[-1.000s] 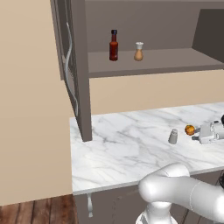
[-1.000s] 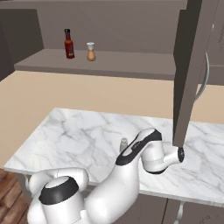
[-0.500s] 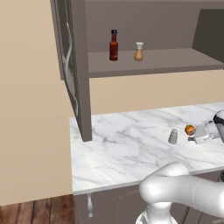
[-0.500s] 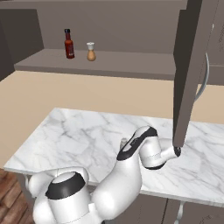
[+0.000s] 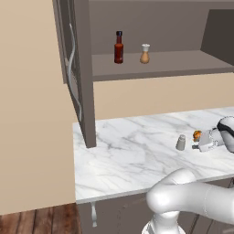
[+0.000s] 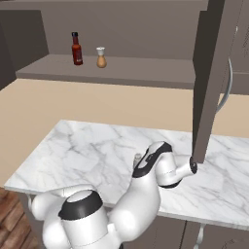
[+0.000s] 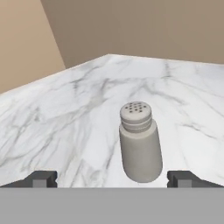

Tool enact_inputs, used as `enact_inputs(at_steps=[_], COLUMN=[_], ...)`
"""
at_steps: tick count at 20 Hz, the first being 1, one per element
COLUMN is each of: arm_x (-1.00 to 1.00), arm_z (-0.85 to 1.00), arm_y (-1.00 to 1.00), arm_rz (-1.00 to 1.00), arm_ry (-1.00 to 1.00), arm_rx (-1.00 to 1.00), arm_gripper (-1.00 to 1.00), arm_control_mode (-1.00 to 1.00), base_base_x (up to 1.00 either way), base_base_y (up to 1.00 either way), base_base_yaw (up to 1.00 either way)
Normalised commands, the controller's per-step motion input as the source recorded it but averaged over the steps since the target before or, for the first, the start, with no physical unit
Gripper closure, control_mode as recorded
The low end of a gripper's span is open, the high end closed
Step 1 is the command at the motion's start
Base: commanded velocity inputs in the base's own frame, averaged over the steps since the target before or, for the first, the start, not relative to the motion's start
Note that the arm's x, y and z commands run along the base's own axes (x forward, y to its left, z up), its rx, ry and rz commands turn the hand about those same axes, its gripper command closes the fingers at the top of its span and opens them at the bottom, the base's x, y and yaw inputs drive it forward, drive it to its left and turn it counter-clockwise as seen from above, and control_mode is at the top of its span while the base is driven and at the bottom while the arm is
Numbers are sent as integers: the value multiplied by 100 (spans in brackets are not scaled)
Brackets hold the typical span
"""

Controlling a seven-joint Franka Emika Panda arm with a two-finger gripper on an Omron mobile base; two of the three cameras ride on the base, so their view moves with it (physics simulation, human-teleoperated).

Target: There are various items on the counter. Only move the condiments/shakers into the cabinet.

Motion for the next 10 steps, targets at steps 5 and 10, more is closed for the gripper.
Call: enact_inputs(at_steps=[5, 10], arm_x=[22, 25], arm_z=[-18, -13], arm_y=[10, 2], arm_rz=[4, 3], arm_ry=[0, 0], arm_rx=[0, 0], arm_gripper=[-100, -100], arm_control_mode=[-100, -100], base_base_x=[0, 0], base_base_y=[0, 0], base_base_yaw=[0, 0])
